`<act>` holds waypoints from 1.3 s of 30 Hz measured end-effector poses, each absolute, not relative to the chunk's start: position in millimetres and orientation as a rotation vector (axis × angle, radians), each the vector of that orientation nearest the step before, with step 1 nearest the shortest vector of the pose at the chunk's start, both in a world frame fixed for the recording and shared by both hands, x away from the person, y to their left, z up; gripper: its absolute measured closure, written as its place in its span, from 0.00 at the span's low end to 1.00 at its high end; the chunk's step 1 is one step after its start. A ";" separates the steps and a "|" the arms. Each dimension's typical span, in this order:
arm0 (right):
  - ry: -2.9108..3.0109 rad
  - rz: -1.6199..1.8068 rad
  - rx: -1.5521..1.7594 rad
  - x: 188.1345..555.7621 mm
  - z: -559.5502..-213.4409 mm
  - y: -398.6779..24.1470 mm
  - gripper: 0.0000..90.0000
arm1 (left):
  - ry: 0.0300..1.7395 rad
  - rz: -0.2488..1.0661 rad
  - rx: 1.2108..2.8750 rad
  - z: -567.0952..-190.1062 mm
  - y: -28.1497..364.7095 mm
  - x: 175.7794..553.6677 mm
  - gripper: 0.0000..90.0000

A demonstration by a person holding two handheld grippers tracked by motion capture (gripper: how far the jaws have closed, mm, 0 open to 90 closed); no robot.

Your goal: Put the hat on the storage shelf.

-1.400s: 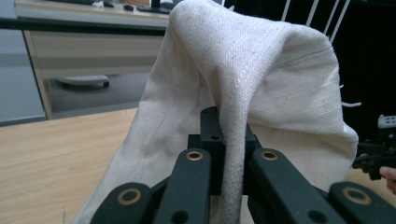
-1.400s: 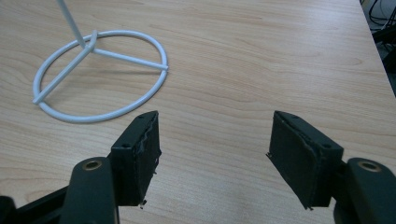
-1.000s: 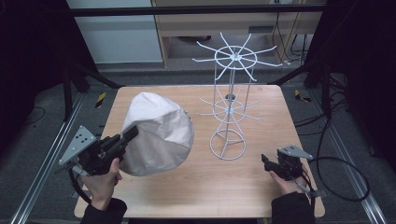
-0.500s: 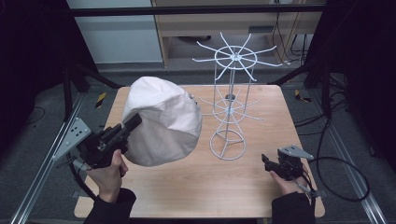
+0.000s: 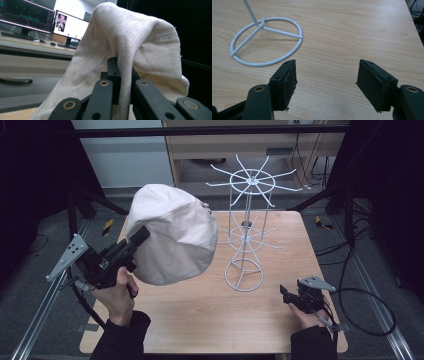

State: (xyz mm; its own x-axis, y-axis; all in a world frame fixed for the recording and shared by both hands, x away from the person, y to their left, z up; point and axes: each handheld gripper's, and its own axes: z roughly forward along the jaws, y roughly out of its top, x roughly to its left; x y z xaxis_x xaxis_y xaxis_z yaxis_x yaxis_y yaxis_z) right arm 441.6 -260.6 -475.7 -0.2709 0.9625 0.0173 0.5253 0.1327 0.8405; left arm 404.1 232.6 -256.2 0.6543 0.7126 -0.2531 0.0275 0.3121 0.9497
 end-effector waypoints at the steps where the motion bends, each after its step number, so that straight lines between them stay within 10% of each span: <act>1: 1.865 1.035 1.425 441.6 -475.8 -260.9 0.35 | 0.751 0.508 1.173 -253.9 231.7 404.4 0.98; 39: 1.865 1.037 1.426 441.8 -476.5 -262.2 0.35 | 0.675 0.451 1.088 -214.3 194.4 412.2 0.98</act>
